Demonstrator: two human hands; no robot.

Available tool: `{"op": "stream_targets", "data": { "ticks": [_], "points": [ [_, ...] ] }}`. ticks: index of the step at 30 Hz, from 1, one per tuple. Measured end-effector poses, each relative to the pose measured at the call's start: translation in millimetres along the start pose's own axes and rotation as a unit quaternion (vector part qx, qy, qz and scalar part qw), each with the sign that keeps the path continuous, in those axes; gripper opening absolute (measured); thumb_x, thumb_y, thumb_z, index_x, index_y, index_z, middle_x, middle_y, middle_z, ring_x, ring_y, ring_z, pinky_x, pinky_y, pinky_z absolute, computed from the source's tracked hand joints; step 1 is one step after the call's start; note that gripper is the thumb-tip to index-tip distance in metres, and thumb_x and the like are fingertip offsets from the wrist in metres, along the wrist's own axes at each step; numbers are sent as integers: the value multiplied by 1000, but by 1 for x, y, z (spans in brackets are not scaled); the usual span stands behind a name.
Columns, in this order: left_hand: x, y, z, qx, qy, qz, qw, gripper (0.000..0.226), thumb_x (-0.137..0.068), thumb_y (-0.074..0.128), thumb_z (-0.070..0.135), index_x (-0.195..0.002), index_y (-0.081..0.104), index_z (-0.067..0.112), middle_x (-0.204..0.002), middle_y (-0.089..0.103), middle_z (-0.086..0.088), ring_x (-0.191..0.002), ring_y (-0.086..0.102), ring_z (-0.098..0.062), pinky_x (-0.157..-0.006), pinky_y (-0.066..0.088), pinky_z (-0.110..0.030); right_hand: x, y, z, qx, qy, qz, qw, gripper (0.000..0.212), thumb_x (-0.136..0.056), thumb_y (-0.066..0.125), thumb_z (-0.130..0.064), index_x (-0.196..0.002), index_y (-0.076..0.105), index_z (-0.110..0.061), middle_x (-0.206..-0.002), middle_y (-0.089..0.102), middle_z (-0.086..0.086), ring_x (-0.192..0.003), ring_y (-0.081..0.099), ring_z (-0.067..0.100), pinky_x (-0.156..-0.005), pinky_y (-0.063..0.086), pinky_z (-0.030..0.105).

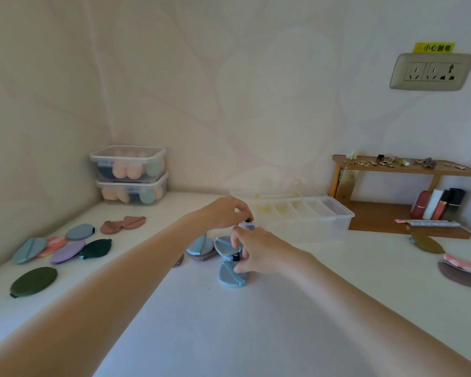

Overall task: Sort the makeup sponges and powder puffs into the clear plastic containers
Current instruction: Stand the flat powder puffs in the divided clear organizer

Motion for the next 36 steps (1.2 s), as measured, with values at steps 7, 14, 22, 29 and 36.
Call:
{"op": "stream_targets", "data": {
  "ticks": [7,14,22,29,36],
  "points": [
    [3,0,1,20,3,10,1000,28,-94,42,12,-107,67,9,-117,63,-8,-90,56,-16,-89,48,-31,-1,16,7,-64,47,-39,996,34,-84,59,-8,-115,50,-16,-98,51,5,-80,53,21,-70,43,28],
    [1,0,0,1,7,21,1000,27,-94,44,13,-107,67,11,-117,63,-6,-90,51,-13,-77,37,-21,6,-14,15,-95,76,-73,990,19,-80,71,-27,-84,62,-12,-83,62,5,-68,61,19,-57,46,19],
    [1,0,-5,17,-1,1,1000,26,-93,44,14,-104,68,12,-103,63,0,-86,56,-15,-88,45,-28,3,5,2,-48,36,-84,995,33,-79,69,-10,-105,50,-20,-91,52,0,-72,52,16,-57,40,22],
    [1,1,-7,26,-17,7,1000,26,-92,43,15,-106,66,13,-102,61,-1,-86,55,-15,-66,35,-11,8,-98,47,-244,112,139,953,21,-82,62,2,-103,61,-1,-64,58,5,-52,51,13,-52,44,18],
    [6,-2,-1,-13,-9,22,1000,28,-92,42,15,-107,65,12,-116,63,-6,-90,50,-16,-75,36,-22,-11,-85,55,-201,122,269,934,32,-77,63,-2,-92,36,-12,-94,63,22,-72,57,30,-62,47,33]
  ]
}}
Point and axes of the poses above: each hand's wrist, its own x-axis away from the middle knuckle, its own y-axis out of the palm, z = x × y, the point moved 10 cm from there along -x, towards the middle knuckle
